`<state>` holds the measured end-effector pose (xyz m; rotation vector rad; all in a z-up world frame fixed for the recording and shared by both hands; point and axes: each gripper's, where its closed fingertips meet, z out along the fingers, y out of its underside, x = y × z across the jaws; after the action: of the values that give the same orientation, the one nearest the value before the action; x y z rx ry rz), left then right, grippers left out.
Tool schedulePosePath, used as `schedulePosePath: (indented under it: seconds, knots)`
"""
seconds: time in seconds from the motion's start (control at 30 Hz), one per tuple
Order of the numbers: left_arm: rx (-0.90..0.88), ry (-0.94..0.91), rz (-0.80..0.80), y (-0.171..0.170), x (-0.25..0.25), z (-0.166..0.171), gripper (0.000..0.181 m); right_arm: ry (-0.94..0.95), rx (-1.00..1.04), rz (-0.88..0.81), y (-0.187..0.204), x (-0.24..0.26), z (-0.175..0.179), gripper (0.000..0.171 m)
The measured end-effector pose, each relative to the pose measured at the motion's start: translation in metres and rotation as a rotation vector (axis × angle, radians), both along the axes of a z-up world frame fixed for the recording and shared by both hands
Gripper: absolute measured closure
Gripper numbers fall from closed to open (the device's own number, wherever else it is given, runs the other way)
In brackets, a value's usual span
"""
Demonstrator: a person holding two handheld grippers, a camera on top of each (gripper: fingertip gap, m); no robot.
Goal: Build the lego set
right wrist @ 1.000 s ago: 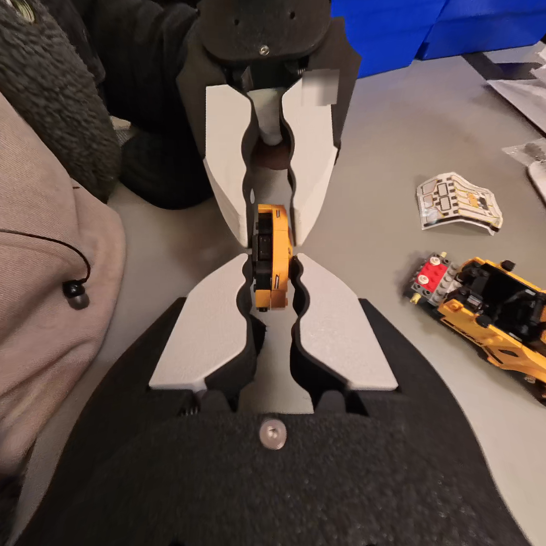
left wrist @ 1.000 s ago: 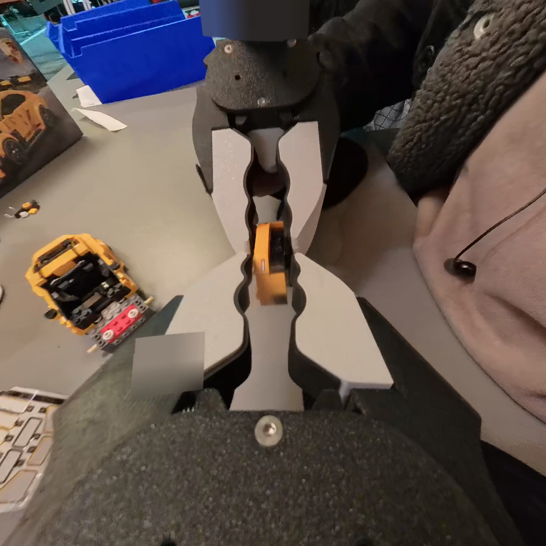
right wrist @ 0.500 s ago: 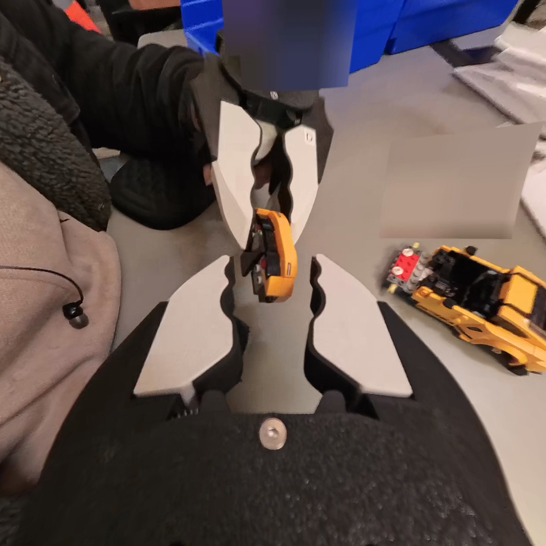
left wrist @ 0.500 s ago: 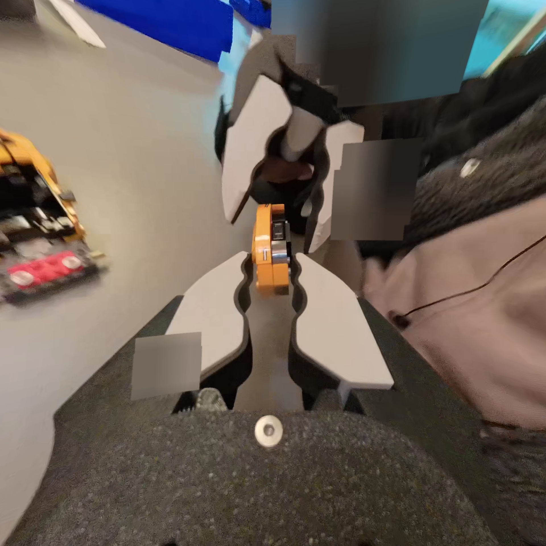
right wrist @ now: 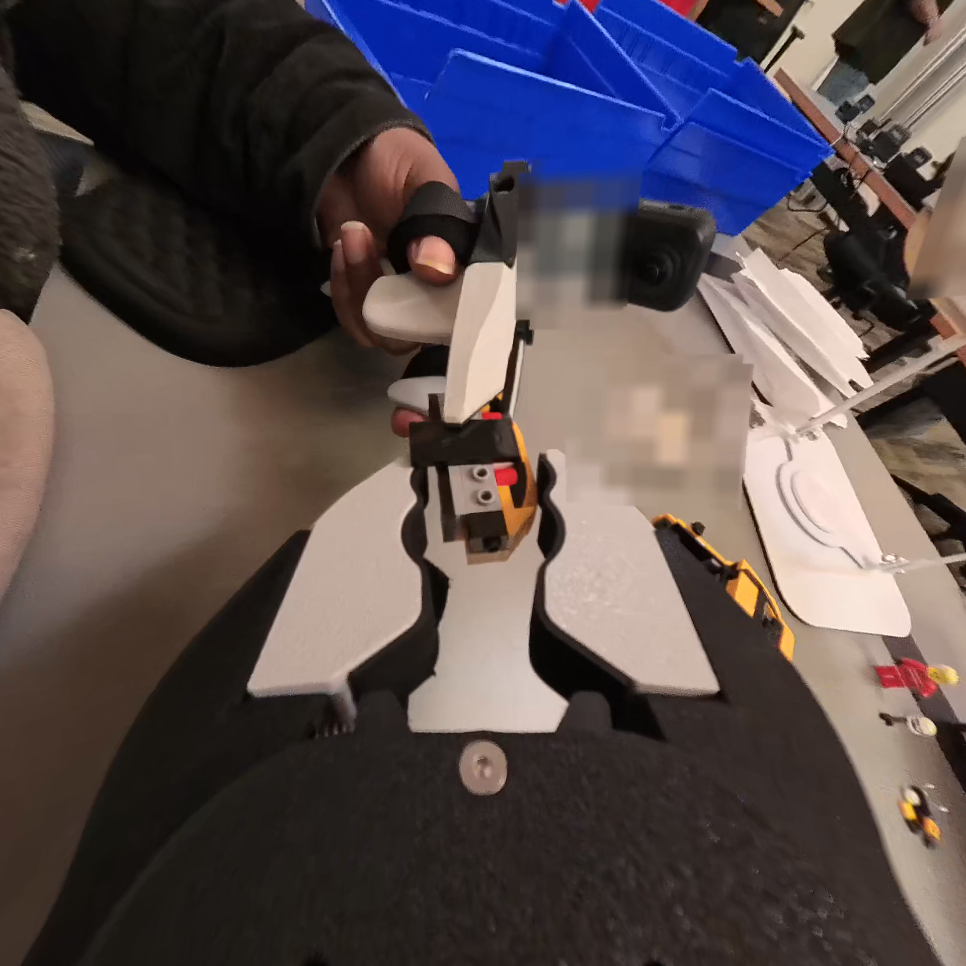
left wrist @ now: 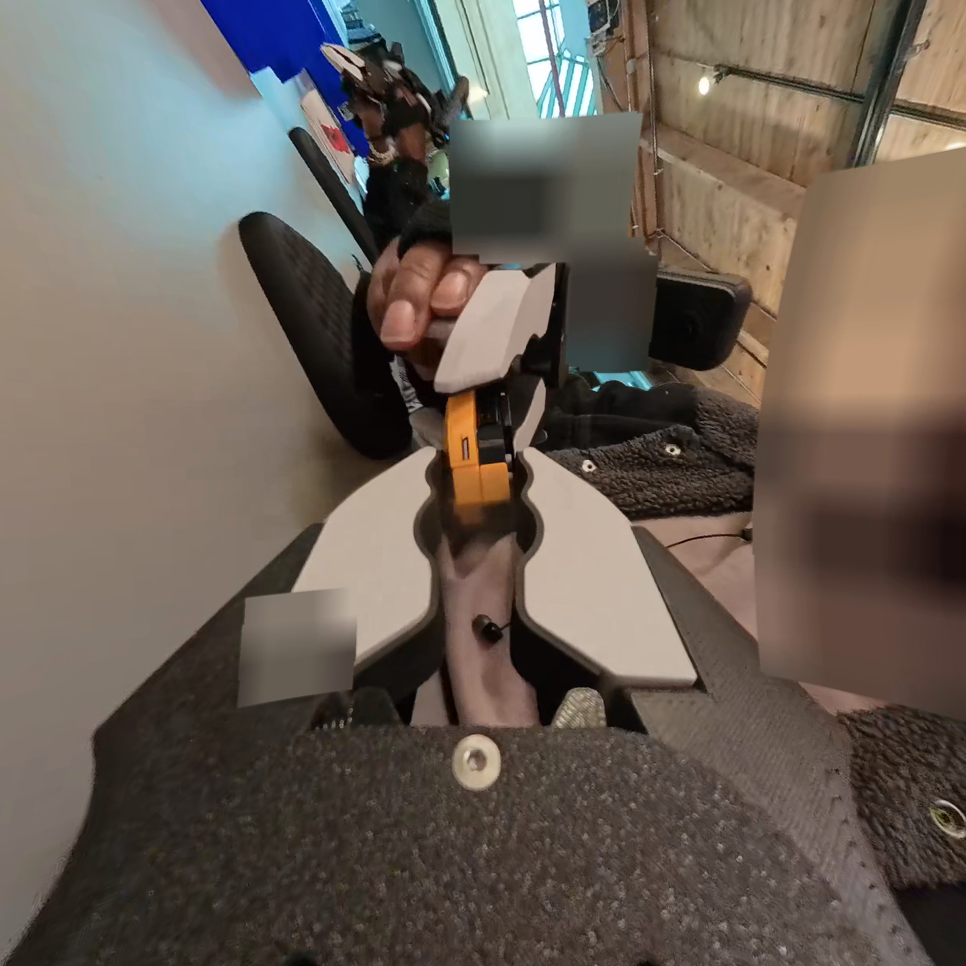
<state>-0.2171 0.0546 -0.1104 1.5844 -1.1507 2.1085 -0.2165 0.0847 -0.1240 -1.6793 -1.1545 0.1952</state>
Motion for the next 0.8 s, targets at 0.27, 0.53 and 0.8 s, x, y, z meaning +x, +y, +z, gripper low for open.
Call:
schedulePosePath:
  seconds: [0.27,0.53,0.8]
  knots:
    - [-0.025,-0.048,0.002,0.000,-0.001,0.007,0.151,0.075,-0.097,-0.025,-0.002,0.005,0.004,0.136]
    - [0.042,-0.132,0.051,0.001,0.003,0.012,0.146,-0.270,0.201,-0.072,0.008,-0.005,0.008,0.136]
    - [0.355,-0.251,0.115,0.003,0.001,0.019,0.154,-0.333,0.414,-0.094,0.012,-0.012,0.023,0.136]
